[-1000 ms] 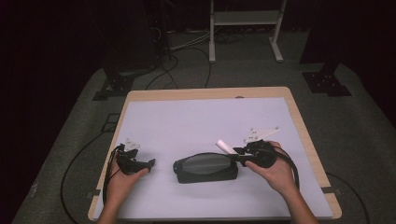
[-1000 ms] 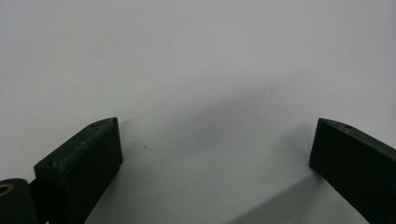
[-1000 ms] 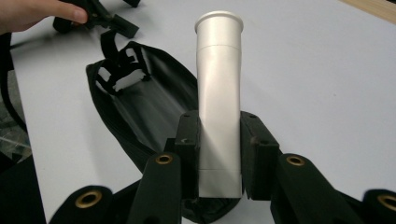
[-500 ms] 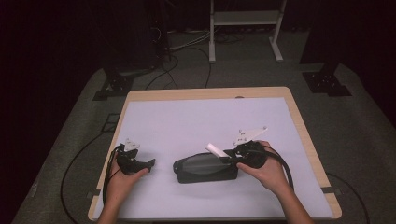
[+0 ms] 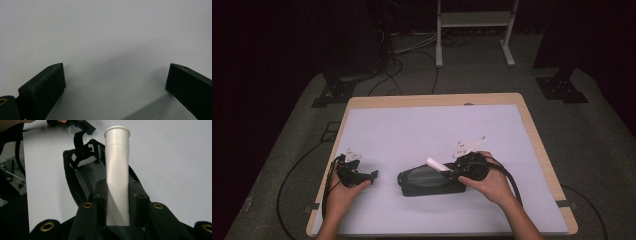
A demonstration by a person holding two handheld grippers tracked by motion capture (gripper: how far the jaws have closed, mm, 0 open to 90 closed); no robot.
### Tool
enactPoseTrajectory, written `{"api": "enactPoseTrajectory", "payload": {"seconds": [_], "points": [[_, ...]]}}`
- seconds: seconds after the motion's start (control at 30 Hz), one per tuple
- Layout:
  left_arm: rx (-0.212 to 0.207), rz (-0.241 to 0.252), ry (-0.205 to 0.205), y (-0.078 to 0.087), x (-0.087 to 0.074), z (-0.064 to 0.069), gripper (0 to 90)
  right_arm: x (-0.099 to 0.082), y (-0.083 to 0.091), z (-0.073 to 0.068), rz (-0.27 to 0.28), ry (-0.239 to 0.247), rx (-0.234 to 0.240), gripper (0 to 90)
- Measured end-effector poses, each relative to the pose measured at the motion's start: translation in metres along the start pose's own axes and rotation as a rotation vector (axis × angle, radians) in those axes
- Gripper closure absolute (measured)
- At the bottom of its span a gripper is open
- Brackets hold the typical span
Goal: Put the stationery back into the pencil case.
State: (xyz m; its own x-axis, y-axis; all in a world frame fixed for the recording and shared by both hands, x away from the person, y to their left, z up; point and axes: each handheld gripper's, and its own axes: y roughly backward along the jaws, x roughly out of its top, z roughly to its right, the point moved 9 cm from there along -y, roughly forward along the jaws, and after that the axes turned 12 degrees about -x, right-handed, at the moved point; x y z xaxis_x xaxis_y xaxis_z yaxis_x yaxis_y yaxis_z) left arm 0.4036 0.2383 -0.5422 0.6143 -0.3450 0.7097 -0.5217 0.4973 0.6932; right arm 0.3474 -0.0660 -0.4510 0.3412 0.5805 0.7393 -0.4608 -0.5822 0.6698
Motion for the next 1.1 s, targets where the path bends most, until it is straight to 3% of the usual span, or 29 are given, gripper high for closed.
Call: {"api": "enactPoseTrajectory", "payload": {"seconds": [0.93,1.1], "points": [[0.000,0.000,0.000,0.000,0.000,0.000,1.6,-0.011,-0.030,-0.009,-0.115,0.046,0.058,70.2],[0.000,0.000,0.000,0.000,0.000,0.000,1.6,-0.010,-0.031,-0.010,-0.108,0.051,0.063,72.0]]}}
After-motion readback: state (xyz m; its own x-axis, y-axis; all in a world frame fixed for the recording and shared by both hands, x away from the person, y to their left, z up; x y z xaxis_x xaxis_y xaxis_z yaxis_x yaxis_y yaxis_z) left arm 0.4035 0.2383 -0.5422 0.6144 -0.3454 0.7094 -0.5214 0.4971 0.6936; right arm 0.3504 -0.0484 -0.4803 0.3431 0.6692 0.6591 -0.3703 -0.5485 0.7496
